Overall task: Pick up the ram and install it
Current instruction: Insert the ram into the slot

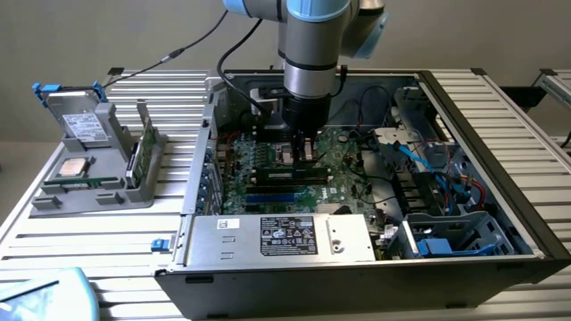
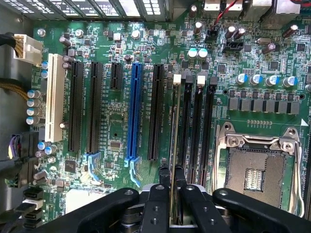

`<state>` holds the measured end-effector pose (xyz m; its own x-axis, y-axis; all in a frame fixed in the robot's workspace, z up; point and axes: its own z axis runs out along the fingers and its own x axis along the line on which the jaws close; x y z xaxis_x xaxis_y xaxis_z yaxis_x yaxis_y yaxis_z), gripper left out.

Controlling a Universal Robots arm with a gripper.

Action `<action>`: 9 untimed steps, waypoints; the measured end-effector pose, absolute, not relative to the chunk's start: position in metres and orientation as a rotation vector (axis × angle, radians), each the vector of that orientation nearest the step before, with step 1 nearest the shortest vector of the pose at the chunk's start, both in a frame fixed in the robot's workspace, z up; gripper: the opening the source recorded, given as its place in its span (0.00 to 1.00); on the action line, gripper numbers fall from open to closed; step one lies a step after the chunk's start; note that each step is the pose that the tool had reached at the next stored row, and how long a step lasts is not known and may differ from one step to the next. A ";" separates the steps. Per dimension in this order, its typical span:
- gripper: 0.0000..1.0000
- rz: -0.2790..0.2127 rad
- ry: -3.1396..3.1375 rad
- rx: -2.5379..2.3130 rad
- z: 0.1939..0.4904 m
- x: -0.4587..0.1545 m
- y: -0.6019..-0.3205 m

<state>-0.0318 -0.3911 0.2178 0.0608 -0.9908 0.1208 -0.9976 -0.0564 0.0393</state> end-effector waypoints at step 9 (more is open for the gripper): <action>0.14 0.093 -2.077 2.204 0.216 -0.032 -0.391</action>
<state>-0.0318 -0.3910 0.2163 0.0608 -0.9908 0.1208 -0.9976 -0.0564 0.0393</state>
